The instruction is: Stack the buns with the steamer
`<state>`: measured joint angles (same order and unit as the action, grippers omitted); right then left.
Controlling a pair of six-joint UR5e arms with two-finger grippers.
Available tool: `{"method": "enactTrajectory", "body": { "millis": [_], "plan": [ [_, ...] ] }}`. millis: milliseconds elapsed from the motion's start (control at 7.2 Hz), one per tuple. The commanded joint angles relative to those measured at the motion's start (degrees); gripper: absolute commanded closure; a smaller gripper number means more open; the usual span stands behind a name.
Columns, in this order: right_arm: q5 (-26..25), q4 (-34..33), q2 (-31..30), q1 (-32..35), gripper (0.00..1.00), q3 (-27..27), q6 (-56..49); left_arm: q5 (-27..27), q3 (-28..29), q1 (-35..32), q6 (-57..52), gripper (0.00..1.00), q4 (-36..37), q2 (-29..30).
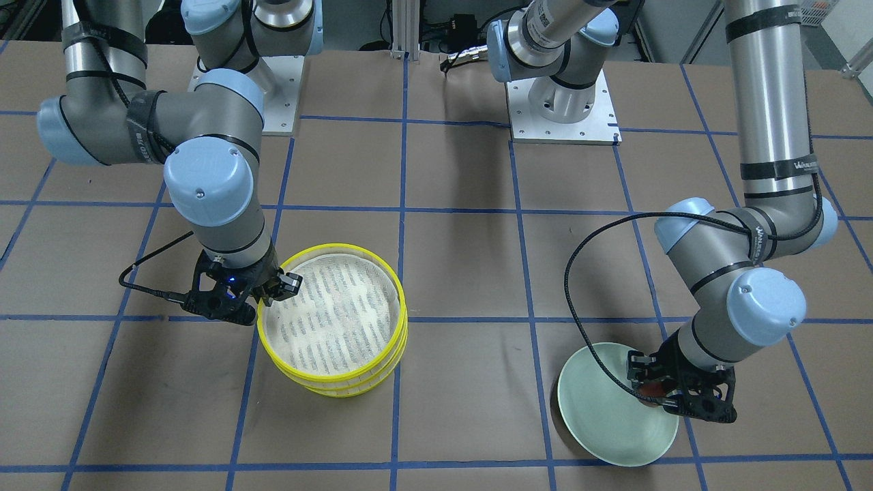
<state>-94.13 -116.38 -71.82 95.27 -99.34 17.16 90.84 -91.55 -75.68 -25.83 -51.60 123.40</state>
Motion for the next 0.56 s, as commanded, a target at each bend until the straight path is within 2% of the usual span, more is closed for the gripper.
{"method": "enactTrajectory", "body": {
  "millis": [0, 417],
  "plan": [
    [0.35, 0.01, 0.10, 0.00, 1.00, -0.06, 0.33, 0.21, 0.06, 0.00, 0.17, 1.00, -0.34, -1.13],
    [0.35, 0.01, 0.11, 0.09, 1.00, -0.06, 0.50, -0.66, 0.06, -2.71, 7.09, 1.00, -5.78, -8.50]
  ]
}}
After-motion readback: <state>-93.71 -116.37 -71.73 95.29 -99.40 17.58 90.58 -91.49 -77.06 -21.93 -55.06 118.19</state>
